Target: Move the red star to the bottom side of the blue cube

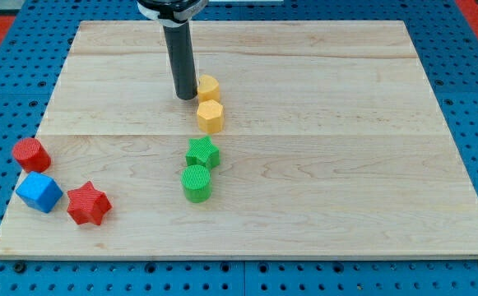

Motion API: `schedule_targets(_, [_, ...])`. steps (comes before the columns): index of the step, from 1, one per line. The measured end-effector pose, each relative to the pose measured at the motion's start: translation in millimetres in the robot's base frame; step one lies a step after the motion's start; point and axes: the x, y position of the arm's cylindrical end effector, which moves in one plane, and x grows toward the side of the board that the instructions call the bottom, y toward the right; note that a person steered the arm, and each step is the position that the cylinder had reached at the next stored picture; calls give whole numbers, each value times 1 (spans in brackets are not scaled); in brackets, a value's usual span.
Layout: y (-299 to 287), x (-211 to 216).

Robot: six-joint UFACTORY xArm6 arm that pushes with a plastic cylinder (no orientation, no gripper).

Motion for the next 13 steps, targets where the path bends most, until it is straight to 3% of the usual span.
schedule_targets(2, [-17, -9])
schedule_targets(5, [-166, 18])
schedule_targets(6, [-226, 48])
schedule_targets(9, [-203, 57])
schedule_targets(11, [-101, 118])
schedule_targets(12, [-73, 163])
schedule_targets(13, [-81, 182])
